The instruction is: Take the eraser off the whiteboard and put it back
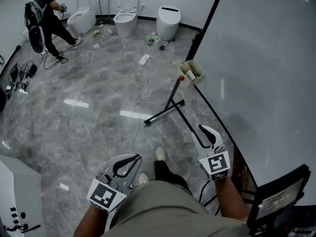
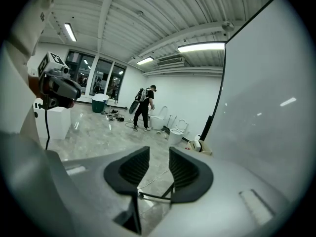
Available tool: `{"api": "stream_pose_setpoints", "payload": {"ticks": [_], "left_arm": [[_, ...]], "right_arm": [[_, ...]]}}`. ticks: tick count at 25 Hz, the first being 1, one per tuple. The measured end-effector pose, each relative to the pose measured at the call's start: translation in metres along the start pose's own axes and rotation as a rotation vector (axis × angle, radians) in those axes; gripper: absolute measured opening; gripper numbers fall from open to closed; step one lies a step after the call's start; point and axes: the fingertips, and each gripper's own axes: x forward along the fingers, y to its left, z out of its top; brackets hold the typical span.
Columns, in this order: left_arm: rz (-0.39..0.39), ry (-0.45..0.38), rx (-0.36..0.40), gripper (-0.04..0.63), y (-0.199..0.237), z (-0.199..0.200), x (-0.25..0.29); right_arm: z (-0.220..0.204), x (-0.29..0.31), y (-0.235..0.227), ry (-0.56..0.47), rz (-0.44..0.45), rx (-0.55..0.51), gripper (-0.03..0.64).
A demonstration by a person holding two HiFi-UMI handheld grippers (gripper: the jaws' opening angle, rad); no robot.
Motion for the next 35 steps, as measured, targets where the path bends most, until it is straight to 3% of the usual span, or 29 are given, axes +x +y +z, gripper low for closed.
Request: {"api": "stream_pose_setpoints", "payload": {"ticks": [9, 19, 29, 35], "left_arm": [[0.061, 0.010, -0.009, 0.029, 0.056, 0.025, 0.042], [0.143, 0.024, -0.020, 0.029, 0.097, 0.041, 0.097], [0.176, 0.045, -0.027, 0.029, 0.105, 0.049, 0.103], [0.179, 0.070, -0.021, 0.029, 0.116, 0.057, 0.142]], "right_arm": [[0.007, 0.102, -0.079, 0.005, -0.031, -0.015, 0.143], [-0.017, 0.200, -0.154, 0.057, -0.031, -0.025, 0.189], [-0.030, 0.235, -0.161, 0.087, -0.024, -0.016, 0.210], [-0.045, 0.269, -0.183, 0.103, 0.005, 0.003, 0.213]]}}
